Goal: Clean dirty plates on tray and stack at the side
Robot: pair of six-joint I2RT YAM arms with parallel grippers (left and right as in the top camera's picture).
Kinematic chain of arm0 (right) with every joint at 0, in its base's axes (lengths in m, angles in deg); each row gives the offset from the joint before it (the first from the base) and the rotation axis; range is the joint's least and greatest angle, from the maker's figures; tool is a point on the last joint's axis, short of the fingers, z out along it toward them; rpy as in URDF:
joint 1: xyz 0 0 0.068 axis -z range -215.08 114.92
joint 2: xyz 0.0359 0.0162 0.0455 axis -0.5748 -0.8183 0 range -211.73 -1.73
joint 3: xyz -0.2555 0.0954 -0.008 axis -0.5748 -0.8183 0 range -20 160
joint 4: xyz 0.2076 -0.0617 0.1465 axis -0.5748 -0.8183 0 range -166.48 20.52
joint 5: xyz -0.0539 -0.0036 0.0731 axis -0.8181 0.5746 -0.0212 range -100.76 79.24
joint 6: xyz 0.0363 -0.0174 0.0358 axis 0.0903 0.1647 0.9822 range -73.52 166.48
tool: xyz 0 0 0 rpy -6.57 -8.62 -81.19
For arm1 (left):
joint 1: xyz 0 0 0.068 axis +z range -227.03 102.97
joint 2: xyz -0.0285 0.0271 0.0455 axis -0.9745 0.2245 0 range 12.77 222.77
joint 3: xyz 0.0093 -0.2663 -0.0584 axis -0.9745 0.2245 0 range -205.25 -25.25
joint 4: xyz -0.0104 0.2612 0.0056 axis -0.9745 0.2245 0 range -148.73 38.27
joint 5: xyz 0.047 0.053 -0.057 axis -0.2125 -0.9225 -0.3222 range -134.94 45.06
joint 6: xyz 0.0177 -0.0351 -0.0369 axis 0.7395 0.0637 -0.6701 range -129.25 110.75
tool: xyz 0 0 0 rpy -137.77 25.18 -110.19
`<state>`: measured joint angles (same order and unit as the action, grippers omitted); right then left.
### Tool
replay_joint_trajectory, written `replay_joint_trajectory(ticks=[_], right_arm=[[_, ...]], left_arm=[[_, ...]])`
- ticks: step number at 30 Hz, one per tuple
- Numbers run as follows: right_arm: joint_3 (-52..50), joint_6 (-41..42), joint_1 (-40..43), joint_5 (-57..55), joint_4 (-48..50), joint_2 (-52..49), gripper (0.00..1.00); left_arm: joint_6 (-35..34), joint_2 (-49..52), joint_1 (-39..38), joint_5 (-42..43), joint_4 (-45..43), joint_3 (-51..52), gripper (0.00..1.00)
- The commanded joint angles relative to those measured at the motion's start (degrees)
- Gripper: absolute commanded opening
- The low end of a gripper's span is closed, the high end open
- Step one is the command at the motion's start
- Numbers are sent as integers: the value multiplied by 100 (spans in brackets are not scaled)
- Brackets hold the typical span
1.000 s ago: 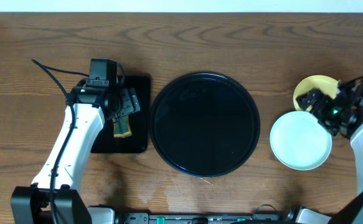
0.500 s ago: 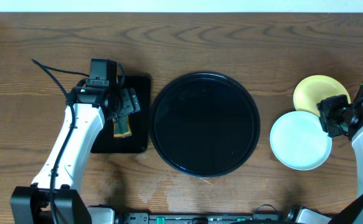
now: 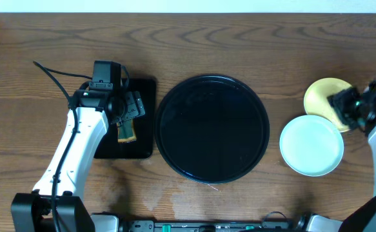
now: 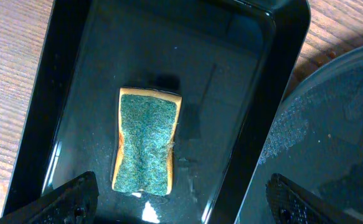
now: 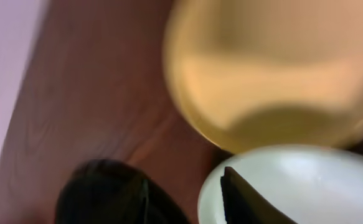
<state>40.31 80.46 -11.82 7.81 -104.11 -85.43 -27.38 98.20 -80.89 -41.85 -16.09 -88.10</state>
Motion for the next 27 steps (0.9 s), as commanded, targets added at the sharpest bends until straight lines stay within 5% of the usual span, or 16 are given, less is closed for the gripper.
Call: replay_joint_trajectory(ticks=[1, 6, 7, 8, 11, 15, 27], right_arm=[[730, -2800, -129, 433, -269, 33, 42], [841, -4271, -428, -177, -522, 33, 50], [835, -4286, -446, -227, -562, 33, 84], [835, -4284, -452, -393, -686, 33, 99], [831, -4304, -417, -785, -1305, 31, 99], [824, -5331, -428, -938, -1405, 31, 99], [813, -5292, -424, -774, -1860, 33, 99]], left_arm=[[11, 9, 20, 9, 17, -98, 87], [11, 9, 20, 9, 17, -98, 87], [11, 9, 20, 9, 17, -98, 87], [11, 9, 20, 11, 17, -98, 87], [11, 9, 20, 11, 17, -98, 87], [11, 9, 20, 9, 17, -98, 87], [11, 9, 20, 9, 17, -98, 87]])
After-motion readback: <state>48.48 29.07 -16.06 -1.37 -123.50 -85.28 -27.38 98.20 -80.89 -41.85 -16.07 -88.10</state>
